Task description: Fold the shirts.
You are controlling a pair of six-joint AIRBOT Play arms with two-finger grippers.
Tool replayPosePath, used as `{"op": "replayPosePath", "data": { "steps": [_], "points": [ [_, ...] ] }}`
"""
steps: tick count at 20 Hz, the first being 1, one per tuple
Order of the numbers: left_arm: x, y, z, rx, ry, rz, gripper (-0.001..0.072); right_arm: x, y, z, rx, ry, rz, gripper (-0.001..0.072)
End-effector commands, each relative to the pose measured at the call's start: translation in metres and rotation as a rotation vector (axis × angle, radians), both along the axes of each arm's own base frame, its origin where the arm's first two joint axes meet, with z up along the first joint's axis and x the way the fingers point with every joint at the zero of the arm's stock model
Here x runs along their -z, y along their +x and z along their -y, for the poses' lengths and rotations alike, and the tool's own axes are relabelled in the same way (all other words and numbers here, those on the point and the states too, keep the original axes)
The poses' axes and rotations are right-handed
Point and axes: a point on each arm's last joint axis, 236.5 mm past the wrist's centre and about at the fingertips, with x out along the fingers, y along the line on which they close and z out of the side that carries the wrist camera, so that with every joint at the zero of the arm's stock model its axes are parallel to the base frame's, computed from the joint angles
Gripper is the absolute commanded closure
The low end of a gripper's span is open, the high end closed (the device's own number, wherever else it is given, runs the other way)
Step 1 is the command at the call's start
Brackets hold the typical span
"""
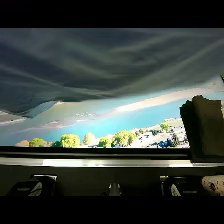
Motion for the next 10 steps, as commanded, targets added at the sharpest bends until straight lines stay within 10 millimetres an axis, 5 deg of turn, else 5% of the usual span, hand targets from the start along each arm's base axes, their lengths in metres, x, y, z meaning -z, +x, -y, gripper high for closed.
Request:
{"op": "replayPosePath", "data": {
  "steps": [1, 5, 10],
  "points": [
    [0.022, 0.023, -0.035, -0.162, 0.020, -0.086, 0.0670, 0.035, 0.019, 0.030, 0.128, -0.044, -0.157, 0.0685],
    [0.147, 0.126, -0.058, -0.236, 0.070, -0.528, 0.0668, 0.167, 0.097, 0.041, 0.145, -0.084, -0.669, 0.0684],
    [0.327, 0.253, -0.052, -0.170, 0.084, -0.957, 0.0668, 0.341, 0.209, 0.041, 0.110, -0.077, -1.120, 0.0683]
  ]
}}
